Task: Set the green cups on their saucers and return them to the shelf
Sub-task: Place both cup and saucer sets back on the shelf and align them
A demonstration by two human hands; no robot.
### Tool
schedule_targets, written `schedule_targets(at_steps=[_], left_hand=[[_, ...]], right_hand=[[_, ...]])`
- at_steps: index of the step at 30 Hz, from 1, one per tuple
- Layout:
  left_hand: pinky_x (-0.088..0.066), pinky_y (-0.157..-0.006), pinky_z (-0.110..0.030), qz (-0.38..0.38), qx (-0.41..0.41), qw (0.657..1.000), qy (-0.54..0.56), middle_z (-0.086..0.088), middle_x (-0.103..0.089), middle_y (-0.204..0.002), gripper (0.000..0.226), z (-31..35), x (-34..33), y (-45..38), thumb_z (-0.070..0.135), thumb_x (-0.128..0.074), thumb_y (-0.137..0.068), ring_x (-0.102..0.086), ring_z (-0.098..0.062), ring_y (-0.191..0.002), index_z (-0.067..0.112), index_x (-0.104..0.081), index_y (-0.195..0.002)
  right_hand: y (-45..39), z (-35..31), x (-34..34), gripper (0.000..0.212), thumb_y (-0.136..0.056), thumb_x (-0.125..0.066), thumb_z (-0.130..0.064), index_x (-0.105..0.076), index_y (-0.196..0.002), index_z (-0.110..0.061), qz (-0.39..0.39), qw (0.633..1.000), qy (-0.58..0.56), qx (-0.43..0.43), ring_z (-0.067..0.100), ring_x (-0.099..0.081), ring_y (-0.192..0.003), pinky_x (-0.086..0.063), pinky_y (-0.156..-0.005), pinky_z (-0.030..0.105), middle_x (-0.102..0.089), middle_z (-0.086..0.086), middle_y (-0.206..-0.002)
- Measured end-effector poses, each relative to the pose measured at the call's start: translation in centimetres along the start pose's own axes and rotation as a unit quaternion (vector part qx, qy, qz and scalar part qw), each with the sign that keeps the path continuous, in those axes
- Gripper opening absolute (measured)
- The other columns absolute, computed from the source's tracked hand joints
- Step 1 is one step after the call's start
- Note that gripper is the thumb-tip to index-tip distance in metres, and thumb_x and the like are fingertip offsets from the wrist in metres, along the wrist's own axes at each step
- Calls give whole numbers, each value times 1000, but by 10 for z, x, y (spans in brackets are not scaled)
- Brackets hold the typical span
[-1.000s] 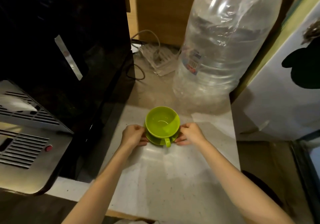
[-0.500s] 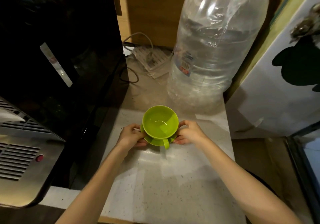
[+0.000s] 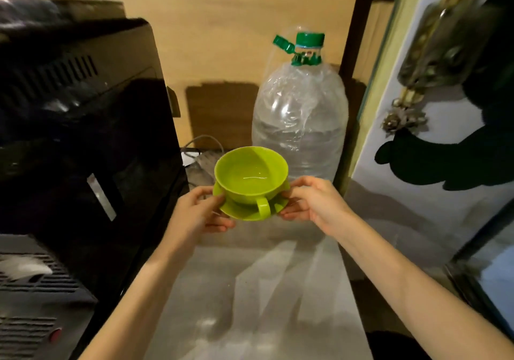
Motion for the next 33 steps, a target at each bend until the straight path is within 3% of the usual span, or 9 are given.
schedule_targets(at_steps=[7, 17, 28, 31, 33], left_hand=[[-49, -38, -17, 8, -105, 993, 57, -1, -58, -37, 11, 111, -16, 4, 8, -51, -88, -61, -9, -36, 5, -59, -80], [-50, -38, -18, -25, -182, 975, 125, -4, -60, -36, 16, 253, -34, 15, 2, -53, -86, -63, -10, -37, 0, -55, -70], [-48, -32, -20, -46, -225, 963, 142, -12, -62, -39, 14, 371, -43, 21, -4, -45, -87, -62, -14, -34, -7, -53, -76], [-49, -33, -21, -53, -234, 962, 132, -12, -63, -40, 10, 399, -44, 17, -4, -46, -87, -63, -14, -35, -5, -52, -95], [-48, -32, -22, -40, -247, 960, 123, -13, -63, -40, 25, 416, -43, 10, -4, -47, -87, -62, -15, -35, -3, -46, -111]], right_hand=[[26, -109, -4, 6, -86, -50, 6, -53, -83, 2, 0, 994, -49, 96, 17, -64, -35, -51, -36, 21, -65, 9, -42], [61, -241, -7, 19, -89, -50, -3, -58, -73, 2, 15, 976, -74, 206, 12, -65, -38, -49, -35, 16, -66, 8, -43], [82, -368, -15, 12, -87, -54, -2, -56, -76, -2, 40, 953, -59, 295, 13, -63, -34, -46, -31, 16, -66, 9, -43], [82, -395, -19, 10, -88, -54, -3, -54, -78, -2, 37, 949, -54, 308, 12, -62, -33, -48, -32, 17, -64, 14, -67], [78, -412, -22, 12, -89, -53, -2, -52, -76, -1, 38, 947, -51, 316, 12, -60, -30, -48, -31, 17, -60, 15, -71]])
Point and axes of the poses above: each hand's wrist, its own y-axis away from the middle knuckle, its own x-axis out of the back of the hand, z = x × y, the point moved 4 cm from there along -y, towards the middle knuckle
